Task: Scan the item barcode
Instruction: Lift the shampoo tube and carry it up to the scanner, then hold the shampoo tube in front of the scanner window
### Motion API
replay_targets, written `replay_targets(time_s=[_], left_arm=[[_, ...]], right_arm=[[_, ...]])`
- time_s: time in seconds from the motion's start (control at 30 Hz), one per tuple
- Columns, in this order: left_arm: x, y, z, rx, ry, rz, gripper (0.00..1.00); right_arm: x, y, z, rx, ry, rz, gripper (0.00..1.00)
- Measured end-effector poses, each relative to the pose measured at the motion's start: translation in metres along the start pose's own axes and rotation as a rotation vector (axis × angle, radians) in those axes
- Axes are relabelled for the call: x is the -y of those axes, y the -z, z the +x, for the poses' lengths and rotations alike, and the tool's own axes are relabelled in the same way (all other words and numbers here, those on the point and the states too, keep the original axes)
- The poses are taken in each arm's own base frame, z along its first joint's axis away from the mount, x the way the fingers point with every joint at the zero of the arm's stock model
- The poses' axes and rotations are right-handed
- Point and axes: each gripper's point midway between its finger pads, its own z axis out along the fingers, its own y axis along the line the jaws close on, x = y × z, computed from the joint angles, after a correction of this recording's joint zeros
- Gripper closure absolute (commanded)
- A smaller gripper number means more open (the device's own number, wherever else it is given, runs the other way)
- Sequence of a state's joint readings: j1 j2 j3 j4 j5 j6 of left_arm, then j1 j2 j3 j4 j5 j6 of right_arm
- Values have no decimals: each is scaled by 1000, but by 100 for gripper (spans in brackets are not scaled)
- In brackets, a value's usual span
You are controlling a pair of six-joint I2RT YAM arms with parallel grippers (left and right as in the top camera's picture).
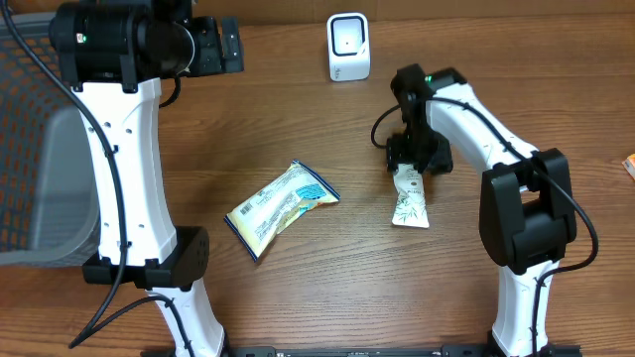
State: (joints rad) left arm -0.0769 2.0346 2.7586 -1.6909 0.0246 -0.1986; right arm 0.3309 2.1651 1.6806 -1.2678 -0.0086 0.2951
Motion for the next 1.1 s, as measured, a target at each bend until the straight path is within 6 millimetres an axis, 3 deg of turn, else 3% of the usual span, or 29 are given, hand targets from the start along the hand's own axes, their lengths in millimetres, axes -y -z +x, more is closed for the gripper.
replay_targets(time_s=[0.17,0.23,0.33,0.47,0.57,0.77,1.1], left_arm=[[0,0,0,0,0,0,0],[0,0,0,0,0,0,0],[0,0,0,0,0,0,1],[0,0,0,0,0,0,0],[0,0,0,0,0,0,0],[0,0,0,0,0,0,0],[0,0,0,0,0,0,0]], right_arm=[[-8,-9,2,-2,-2,-37,68],[-7,-9,1,2,-9,-35,72],[-7,-8,1,2,-15,-39,87],[-11,2,-4,18,-12,-52,89],[-18,15,-22,79,-10,-73,96],[-47,74,-91,373,5,-189,96],[-87,146,-164,735,-32,-422,96]])
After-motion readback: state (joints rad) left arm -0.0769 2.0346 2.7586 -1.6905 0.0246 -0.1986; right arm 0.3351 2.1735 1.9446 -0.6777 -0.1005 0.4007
